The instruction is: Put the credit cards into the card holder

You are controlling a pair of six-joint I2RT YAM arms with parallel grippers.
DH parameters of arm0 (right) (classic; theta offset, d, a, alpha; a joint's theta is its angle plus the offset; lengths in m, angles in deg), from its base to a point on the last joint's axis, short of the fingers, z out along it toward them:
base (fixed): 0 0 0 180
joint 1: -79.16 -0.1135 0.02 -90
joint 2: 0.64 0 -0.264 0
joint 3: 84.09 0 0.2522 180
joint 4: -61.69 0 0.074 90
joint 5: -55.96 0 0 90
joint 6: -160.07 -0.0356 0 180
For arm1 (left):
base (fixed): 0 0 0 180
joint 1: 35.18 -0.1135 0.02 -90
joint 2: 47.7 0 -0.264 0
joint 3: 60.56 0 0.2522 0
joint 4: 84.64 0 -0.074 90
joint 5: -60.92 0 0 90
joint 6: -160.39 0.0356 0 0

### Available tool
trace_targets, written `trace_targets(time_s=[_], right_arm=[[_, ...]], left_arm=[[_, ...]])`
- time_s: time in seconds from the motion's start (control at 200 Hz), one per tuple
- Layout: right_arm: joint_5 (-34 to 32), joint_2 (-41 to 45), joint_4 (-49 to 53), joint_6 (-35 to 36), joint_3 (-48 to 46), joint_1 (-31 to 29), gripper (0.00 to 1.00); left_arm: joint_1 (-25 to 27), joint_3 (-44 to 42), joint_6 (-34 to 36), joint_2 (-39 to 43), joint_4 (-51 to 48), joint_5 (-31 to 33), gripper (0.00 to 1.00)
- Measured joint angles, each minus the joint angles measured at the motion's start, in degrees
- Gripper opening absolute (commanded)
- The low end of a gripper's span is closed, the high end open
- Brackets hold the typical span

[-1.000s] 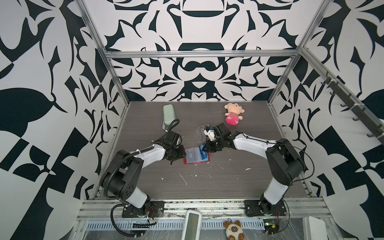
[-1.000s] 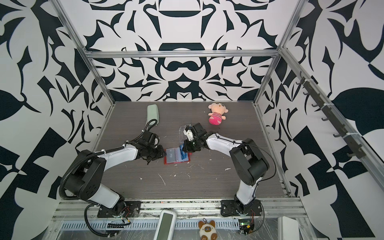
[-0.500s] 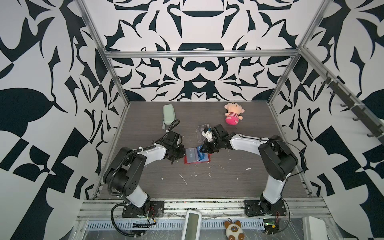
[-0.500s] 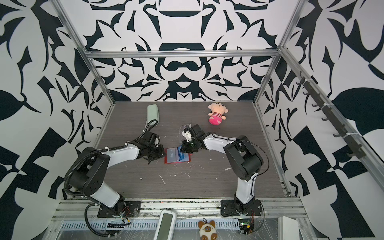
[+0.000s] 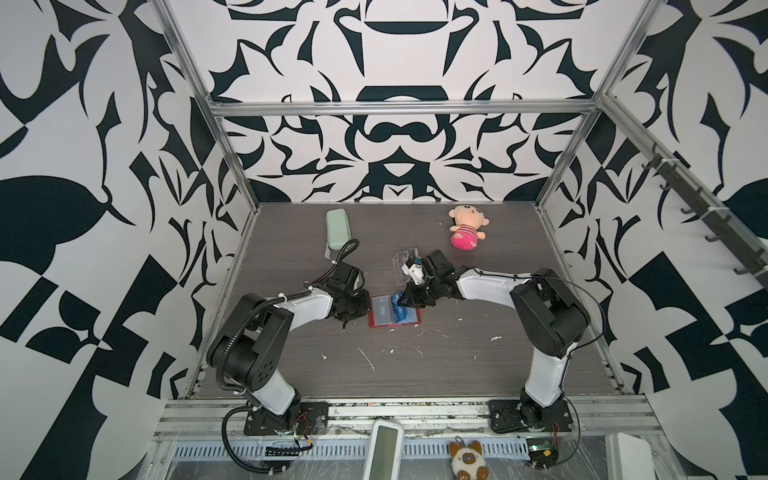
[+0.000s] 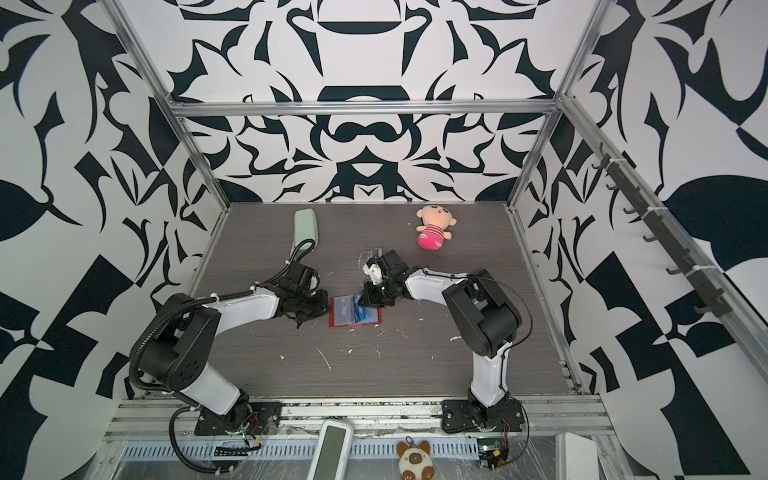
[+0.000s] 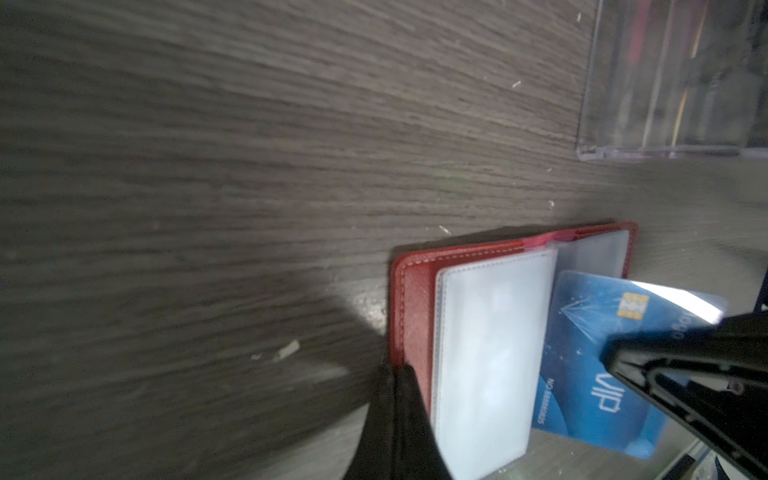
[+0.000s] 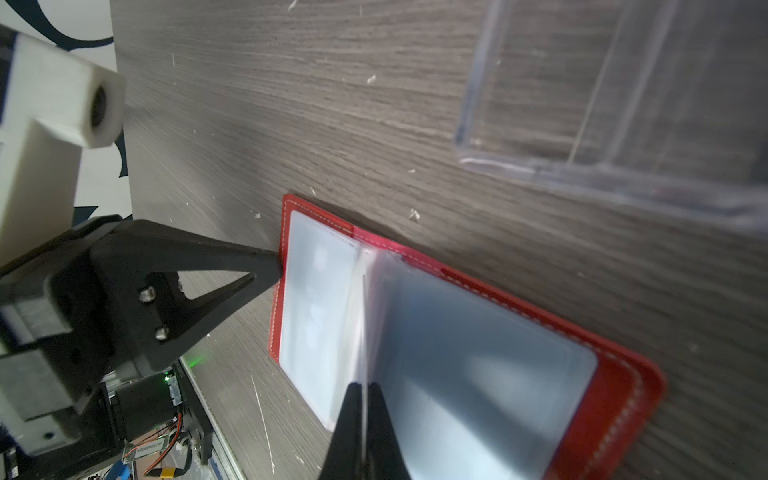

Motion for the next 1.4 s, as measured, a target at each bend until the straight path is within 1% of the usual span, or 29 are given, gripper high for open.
trace_targets(time_s=[0.555,0.995,1.4], right_arm=[[2.6,-2.89,-1.09,-1.62,1.4,0.11,0.0],[3.87,-4.0,-4.52,-4.28,1.4,0.0,0.0],[4.17,-4.0,-11.26,-7.72,-1.92,0.02,0.0]], left_arm=[[0.0,0.0,0.0,-0.04,0.0,-0.15,0.0],[-0.02,-0.02,-0.02,-0.04,0.04,-0.15,0.0],[-0.07,-0.44,-0.26,0.02,0.76,-0.24,0.0]])
